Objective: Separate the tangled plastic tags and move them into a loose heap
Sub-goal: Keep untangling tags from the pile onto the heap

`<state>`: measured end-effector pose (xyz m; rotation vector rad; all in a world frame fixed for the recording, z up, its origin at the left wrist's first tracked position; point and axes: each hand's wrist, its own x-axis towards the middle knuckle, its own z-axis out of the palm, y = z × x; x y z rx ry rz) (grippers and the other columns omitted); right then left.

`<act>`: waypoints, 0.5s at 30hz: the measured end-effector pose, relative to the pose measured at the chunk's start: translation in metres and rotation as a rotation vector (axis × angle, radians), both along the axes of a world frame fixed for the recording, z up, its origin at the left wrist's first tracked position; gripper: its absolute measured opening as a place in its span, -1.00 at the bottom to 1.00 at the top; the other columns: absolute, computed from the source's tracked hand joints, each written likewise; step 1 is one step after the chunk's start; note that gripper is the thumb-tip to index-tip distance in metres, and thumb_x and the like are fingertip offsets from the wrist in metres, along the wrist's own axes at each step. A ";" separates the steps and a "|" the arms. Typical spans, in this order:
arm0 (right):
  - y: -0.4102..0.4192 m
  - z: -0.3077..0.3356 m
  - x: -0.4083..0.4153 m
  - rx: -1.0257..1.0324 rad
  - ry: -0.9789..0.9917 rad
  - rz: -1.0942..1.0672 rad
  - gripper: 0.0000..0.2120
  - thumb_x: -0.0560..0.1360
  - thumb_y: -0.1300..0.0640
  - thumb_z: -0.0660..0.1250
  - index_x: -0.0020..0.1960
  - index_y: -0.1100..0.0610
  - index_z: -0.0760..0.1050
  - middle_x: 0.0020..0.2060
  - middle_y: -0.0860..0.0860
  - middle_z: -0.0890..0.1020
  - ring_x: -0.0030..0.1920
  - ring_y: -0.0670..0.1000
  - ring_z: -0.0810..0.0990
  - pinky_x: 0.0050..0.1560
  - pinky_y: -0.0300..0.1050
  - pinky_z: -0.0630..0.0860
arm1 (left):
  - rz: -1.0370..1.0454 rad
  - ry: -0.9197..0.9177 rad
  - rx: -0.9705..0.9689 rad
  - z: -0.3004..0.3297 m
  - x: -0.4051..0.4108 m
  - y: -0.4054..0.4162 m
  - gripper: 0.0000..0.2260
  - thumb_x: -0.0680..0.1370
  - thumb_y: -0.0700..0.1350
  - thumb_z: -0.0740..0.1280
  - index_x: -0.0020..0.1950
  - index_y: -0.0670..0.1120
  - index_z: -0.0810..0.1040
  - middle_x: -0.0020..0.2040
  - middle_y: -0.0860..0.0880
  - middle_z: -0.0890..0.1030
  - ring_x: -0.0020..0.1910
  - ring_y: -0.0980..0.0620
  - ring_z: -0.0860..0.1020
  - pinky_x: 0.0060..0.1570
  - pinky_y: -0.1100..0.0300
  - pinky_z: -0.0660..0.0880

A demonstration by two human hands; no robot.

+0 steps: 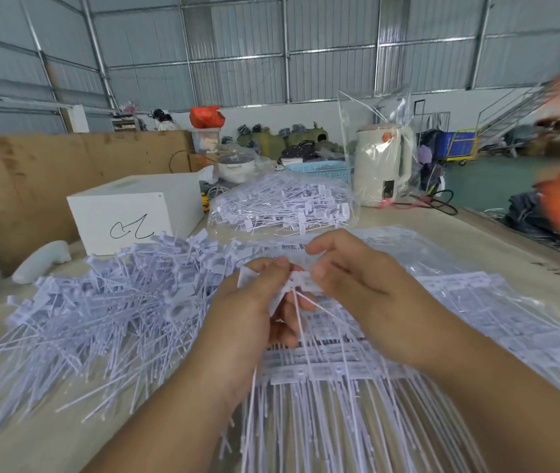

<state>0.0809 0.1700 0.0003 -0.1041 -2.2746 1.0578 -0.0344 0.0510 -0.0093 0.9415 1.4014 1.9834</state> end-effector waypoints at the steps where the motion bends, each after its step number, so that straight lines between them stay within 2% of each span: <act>1: 0.004 0.002 0.002 0.003 -0.044 -0.008 -0.86 0.60 -0.11 0.24 0.13 -0.14 0.45 -0.23 -0.13 0.59 -0.27 -0.04 0.57 -0.17 -0.08 0.54 | 0.005 -0.003 -0.003 0.000 -0.002 0.000 -0.78 0.58 -0.04 0.31 -0.23 -0.03 0.62 -0.40 -0.13 0.56 -0.53 0.01 0.44 -0.53 0.22 0.38; 3: 0.009 0.005 0.005 0.110 -0.157 -0.055 -0.83 0.58 -0.08 0.28 0.16 -0.15 0.51 -0.06 -0.12 0.61 -0.03 -0.07 0.60 0.07 -0.01 0.53 | -0.006 0.017 -0.016 -0.001 -0.004 0.000 -0.81 0.56 -0.02 0.34 -0.22 -0.04 0.63 -0.44 -0.14 0.50 -0.54 0.00 0.42 -0.52 0.22 0.38; 4: 0.009 0.006 0.006 0.166 -0.209 -0.066 -0.83 0.58 -0.08 0.27 0.12 -0.10 0.55 -0.06 -0.09 0.61 -0.02 -0.08 0.58 0.08 0.01 0.51 | -0.013 0.033 -0.024 -0.001 -0.004 0.000 -0.84 0.52 -0.01 0.36 -0.22 -0.02 0.64 -0.46 -0.13 0.48 -0.55 0.00 0.41 -0.53 0.21 0.38; 7: 0.010 0.008 0.008 0.194 -0.287 -0.049 -0.75 0.58 -0.08 0.26 -0.02 0.08 0.57 -0.23 0.08 0.60 -0.21 0.06 0.56 -0.10 0.09 0.49 | -0.028 0.118 -0.051 0.000 -0.002 -0.001 -0.86 0.33 0.08 0.44 -0.28 0.03 0.64 -0.47 -0.10 0.48 -0.57 0.02 0.41 -0.54 0.21 0.38; 8: 0.009 0.008 0.008 0.204 -0.272 -0.051 -0.76 0.58 -0.07 0.27 -0.06 0.09 0.56 -0.30 0.05 0.58 -0.28 0.04 0.53 -0.16 0.06 0.47 | -0.014 0.150 -0.058 0.000 -0.002 -0.001 -0.85 0.31 0.09 0.44 -0.29 0.03 0.64 -0.48 -0.09 0.49 -0.57 0.02 0.41 -0.54 0.22 0.39; 10: 0.006 0.008 0.007 0.223 -0.212 -0.072 -0.79 0.57 -0.04 0.30 -0.15 0.07 0.51 -0.41 -0.05 0.49 -0.38 -0.07 0.45 -0.25 -0.01 0.42 | 0.040 0.163 -0.049 -0.001 -0.002 0.000 -0.86 0.41 0.04 0.43 -0.32 0.04 0.62 -0.49 -0.05 0.50 -0.57 0.03 0.42 -0.55 0.23 0.38; 12: 0.003 0.009 0.005 0.236 -0.156 -0.115 -0.80 0.57 -0.03 0.32 -0.19 0.04 0.49 -0.43 -0.08 0.48 -0.39 -0.08 0.45 -0.25 0.02 0.45 | 0.080 0.106 -0.009 -0.001 -0.001 0.002 -0.83 0.45 -0.03 0.41 -0.35 0.02 0.60 -0.50 -0.05 0.51 -0.58 0.04 0.43 -0.57 0.26 0.37; 15: -0.004 0.008 0.003 0.278 -0.082 -0.168 -0.83 0.59 -0.02 0.30 -0.13 0.03 0.53 -0.34 -0.01 0.57 -0.27 0.04 0.54 -0.18 0.14 0.50 | 0.079 0.008 0.072 0.001 0.003 0.004 -0.85 0.38 -0.02 0.39 -0.27 -0.09 0.57 -0.49 -0.10 0.49 -0.59 0.00 0.42 -0.58 0.26 0.39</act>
